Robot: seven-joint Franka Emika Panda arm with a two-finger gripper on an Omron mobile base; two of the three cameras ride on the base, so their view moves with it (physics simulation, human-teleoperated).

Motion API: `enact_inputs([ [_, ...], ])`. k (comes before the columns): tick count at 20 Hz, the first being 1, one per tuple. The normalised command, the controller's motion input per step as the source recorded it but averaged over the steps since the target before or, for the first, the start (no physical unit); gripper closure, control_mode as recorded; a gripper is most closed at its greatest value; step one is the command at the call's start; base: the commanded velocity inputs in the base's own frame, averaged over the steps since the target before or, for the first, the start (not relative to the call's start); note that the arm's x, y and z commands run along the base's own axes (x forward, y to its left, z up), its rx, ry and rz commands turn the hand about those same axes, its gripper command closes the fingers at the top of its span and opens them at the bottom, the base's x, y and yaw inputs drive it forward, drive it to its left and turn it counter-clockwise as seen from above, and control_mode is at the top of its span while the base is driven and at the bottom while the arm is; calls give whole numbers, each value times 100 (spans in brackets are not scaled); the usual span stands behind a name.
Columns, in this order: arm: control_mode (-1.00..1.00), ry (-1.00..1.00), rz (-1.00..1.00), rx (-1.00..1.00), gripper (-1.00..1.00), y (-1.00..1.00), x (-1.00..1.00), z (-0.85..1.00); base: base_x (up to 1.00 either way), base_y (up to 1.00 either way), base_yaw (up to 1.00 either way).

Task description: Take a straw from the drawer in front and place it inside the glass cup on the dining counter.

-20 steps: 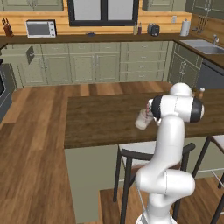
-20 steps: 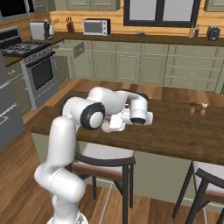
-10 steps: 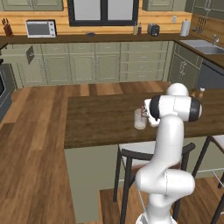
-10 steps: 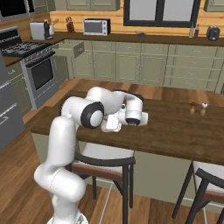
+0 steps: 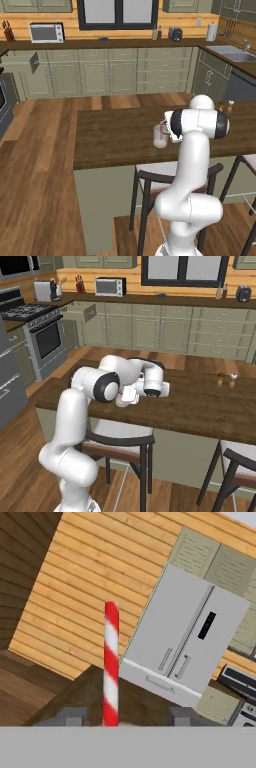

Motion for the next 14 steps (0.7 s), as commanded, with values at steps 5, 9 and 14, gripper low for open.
enact_inputs([
  [5, -100, 0, 0, -3, -100, 0, -3, 7, 0, 0, 0],
  [9, -100, 0, -4, -10, -100, 0, -11, 49, 0, 0, 0],
  [14, -100, 0, -6, -19, -100, 0, -36, 60, 0, 0, 0],
])
